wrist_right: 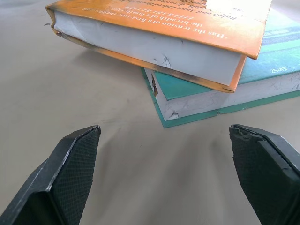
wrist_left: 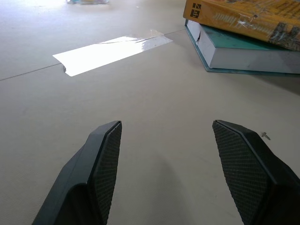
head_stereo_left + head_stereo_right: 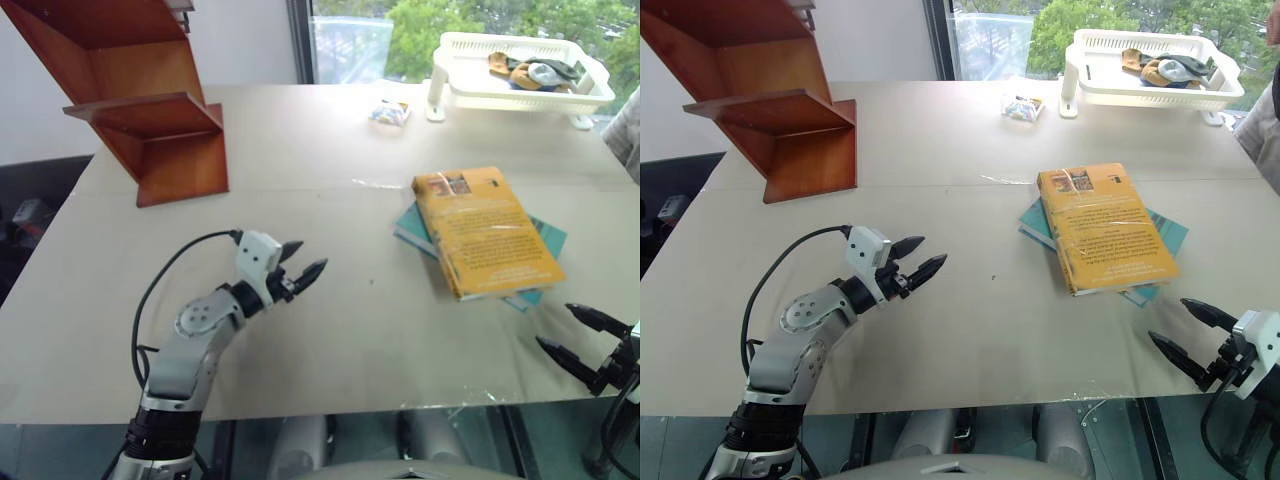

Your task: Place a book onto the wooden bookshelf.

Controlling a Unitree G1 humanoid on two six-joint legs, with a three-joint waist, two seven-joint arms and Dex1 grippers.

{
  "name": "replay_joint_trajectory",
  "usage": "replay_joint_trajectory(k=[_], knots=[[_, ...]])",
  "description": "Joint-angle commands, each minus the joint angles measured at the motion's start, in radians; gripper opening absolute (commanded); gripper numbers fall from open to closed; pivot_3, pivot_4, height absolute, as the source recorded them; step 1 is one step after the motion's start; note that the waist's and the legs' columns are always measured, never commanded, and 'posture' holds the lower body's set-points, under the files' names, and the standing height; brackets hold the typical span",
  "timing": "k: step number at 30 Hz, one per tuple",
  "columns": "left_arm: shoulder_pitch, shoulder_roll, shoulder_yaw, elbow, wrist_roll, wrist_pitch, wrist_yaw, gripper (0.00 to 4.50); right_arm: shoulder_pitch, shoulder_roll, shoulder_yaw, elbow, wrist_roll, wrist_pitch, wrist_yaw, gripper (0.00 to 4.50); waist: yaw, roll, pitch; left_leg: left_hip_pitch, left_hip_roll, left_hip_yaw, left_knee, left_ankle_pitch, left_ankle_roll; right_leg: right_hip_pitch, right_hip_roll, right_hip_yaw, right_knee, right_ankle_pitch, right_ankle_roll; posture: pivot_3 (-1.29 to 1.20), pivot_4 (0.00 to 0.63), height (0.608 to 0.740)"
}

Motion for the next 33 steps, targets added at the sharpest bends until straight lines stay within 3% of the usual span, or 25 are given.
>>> replay_joint_trajectory(k=[1, 28, 33], knots=[[-0.004, 0.01, 0.008, -0.01, -0.009, -0.012, -0.016, 3.24, -0.012, -0.011, -0.011, 0.003, 0.007, -0.011, 0.005, 4.5, 0.0, 0.0, 0.0, 0.0, 0.0, 0.0, 0.0, 0.0, 0.0, 0.0, 0.0, 0.0, 0.0, 0.0, 0.0, 0.0, 0.15, 0.74], [-0.054, 0.027, 0.014, 0.067, 0.003, -0.064, -0.062, 3.24, -0.069, -0.017, -0.014, 0.032, -0.015, -0.01, -0.033, 4.5, 0.0, 0.0, 0.0, 0.0, -0.001, 0.0, 0.0, 0.0, 0.0, 0.0, 0.001, 0.0, 0.0, 0.002, 0.003, 0.0, 0.15, 0.74], [-0.079, 0.056, 0.015, 0.047, -0.004, -0.066, -0.094, 3.24, -0.144, -0.046, -0.054, 0.073, -0.022, 0.065, -0.148, 4.5, -0.002, 0.0, 0.0, 0.0, -0.001, 0.0, 0.0, 0.0, 0.0, 0.0, 0.002, 0.0, 0.0, 0.002, 0.003, 0.0, 0.15, 0.74]])
